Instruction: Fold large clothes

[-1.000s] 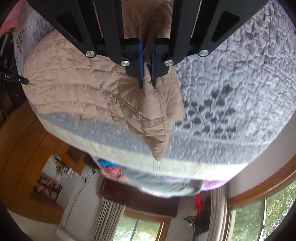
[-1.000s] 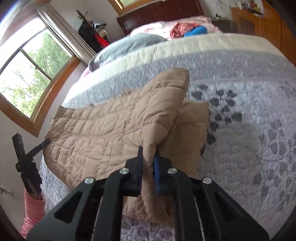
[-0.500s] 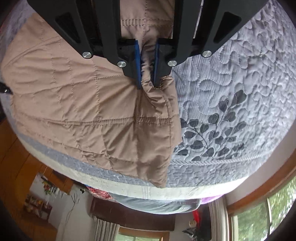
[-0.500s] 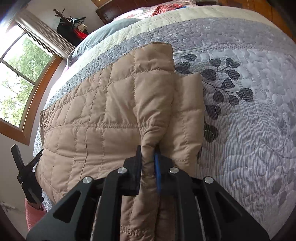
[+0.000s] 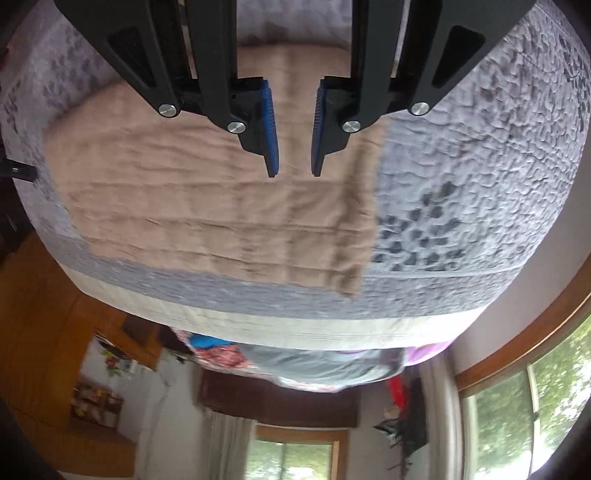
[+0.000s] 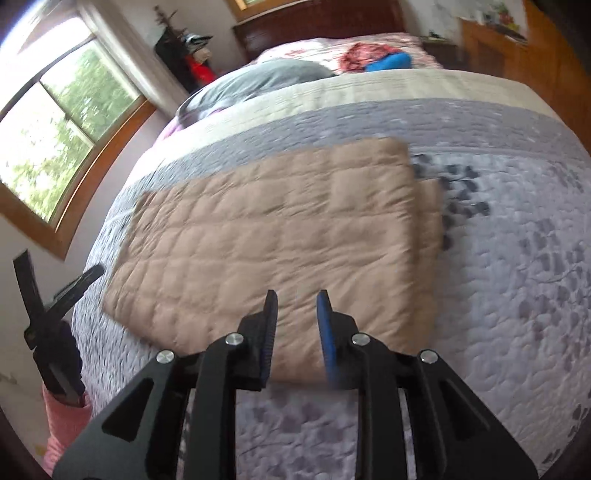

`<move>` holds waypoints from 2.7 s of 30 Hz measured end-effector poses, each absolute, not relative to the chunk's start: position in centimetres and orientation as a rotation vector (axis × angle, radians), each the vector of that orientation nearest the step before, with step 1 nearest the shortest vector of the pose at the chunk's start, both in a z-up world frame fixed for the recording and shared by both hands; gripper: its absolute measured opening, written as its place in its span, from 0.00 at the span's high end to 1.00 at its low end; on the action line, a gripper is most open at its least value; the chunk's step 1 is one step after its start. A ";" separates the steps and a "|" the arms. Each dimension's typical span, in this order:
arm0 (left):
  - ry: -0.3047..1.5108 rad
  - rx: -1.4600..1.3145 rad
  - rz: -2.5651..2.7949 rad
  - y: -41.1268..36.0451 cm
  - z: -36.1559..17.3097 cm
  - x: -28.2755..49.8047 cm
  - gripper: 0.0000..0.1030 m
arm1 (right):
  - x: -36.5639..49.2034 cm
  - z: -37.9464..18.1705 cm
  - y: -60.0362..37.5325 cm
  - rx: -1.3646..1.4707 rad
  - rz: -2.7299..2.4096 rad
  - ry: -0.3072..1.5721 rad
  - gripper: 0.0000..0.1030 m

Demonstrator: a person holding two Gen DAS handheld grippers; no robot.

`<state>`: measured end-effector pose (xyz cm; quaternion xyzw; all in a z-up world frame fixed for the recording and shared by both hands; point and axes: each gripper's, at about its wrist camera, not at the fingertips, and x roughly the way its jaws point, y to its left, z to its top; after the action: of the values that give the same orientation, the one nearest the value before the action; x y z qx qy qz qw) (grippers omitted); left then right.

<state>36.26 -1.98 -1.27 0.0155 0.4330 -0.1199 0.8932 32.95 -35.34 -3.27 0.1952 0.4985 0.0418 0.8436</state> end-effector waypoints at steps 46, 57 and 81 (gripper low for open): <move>1.186 -0.004 -0.435 -9.8 -6.7 42.0 0.76 | 42.7 -9.3 -31.0 0.435 0.130 1.211 0.65; 1.163 -0.151 -0.336 6.8 -5.5 44.8 0.37 | 38.5 -8.0 -44.2 0.546 -0.050 1.141 0.21; 1.264 -0.462 -0.608 2.7 -11.1 47.5 0.71 | 40.4 -13.3 -43.0 0.708 0.131 1.132 0.78</move>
<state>47.54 2.72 -11.10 -0.2104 0.5761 -0.2773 0.7396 40.40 -43.04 -13.28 0.3281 0.5245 0.0607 0.7833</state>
